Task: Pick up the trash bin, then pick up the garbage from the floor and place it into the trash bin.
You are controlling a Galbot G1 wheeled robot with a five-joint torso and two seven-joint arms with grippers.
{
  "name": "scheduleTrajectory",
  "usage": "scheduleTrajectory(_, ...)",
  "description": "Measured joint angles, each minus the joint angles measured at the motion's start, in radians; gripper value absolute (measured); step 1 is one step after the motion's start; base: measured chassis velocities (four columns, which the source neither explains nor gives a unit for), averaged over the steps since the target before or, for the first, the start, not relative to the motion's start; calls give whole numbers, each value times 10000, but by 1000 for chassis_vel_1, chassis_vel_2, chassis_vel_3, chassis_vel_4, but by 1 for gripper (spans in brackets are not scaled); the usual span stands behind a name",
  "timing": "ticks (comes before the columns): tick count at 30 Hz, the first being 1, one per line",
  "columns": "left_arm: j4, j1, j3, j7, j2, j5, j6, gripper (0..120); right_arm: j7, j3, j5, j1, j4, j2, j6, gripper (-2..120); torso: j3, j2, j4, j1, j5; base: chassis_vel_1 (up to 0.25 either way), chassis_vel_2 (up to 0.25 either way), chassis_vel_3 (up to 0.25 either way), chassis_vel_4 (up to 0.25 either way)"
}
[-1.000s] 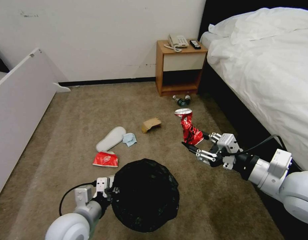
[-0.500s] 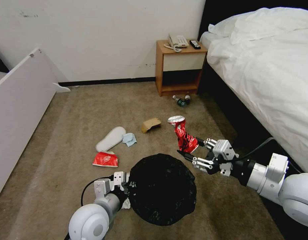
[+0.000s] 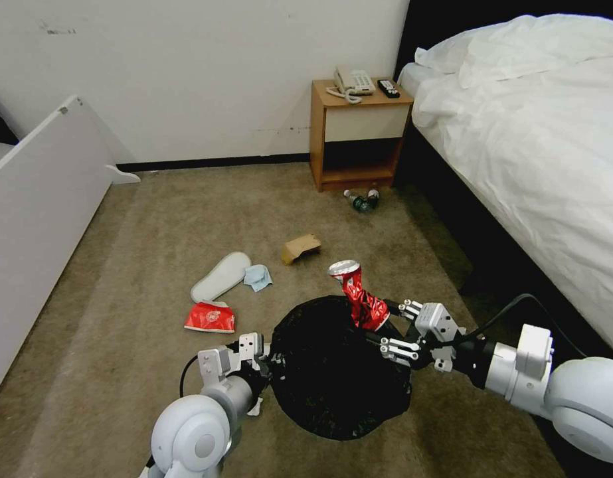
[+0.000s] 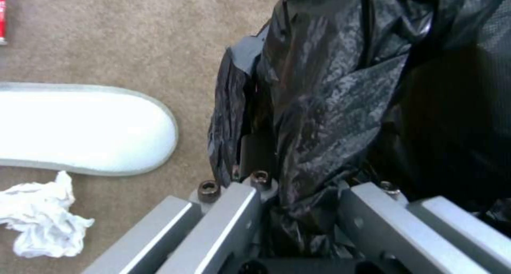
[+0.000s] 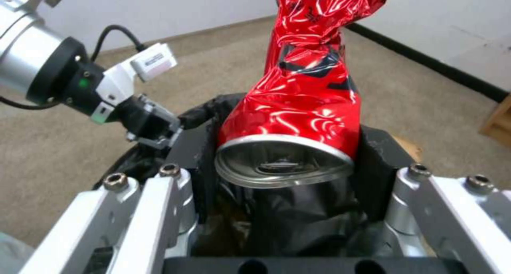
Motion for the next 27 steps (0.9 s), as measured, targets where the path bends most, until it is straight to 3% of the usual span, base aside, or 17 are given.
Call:
scheduleTrajectory(25, 343, -104, 247, 338, -490, 985, 48, 0, -251, -418, -339, -8, -129, 111, -81, 49, 0, 0, 0, 0, 0, 0, 0, 0, 0)
scheduleTrajectory(27, 339, -107, 223, 354, -512, 988, 48, 0, -271, -446, -351, -9, -143, 109, -89, 57, 0, 0, 0, 0, 0, 0, 0, 0, 0)
